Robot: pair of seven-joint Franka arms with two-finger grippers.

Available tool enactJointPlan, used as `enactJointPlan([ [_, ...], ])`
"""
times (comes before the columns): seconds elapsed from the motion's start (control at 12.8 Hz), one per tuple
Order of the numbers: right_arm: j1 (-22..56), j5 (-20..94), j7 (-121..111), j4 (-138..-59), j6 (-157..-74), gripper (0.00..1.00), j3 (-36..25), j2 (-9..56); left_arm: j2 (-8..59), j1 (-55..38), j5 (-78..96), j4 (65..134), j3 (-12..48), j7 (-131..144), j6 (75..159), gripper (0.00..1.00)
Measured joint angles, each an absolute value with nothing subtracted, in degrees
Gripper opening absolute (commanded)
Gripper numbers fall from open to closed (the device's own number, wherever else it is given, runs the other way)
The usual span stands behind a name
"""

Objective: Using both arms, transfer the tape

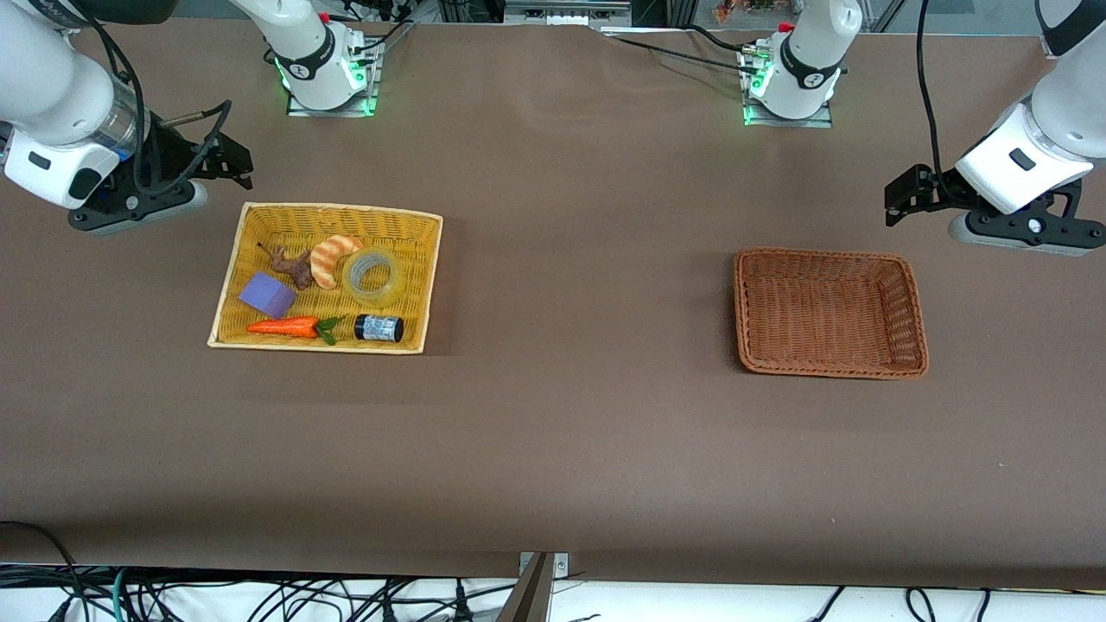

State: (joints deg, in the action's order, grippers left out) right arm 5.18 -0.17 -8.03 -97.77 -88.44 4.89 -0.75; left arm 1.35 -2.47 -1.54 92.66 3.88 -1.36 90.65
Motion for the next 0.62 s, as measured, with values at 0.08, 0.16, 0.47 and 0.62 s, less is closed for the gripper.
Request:
enactJointPlan([
  [0.08,5.18,-0.17,-8.03,-98.06,-88.52,1.00,4.89,-0.58,1.35,-2.47,-1.54,92.66,3.89,-1.36,90.65,1.00],
  [0.16,5.18,-0.17,-8.03,-98.50,-88.76,1.00,4.89,-0.44,1.35,-2.47,-1.54,92.66,3.89,-1.36,90.65,1.00],
  [0.47,5.18,-0.17,-7.94,-103.83,-95.05,1.00,4.89,0.17,1.35,-2.47,-1.54,92.66,3.89,-1.36,90.65,1.00],
  [0.62,5.18,-0.17,-6.88,-107.00,-98.88,1.00,4.89,0.94,1.35,-2.47,-1.54,92.66,3.89,-1.36,90.65,1.00],
])
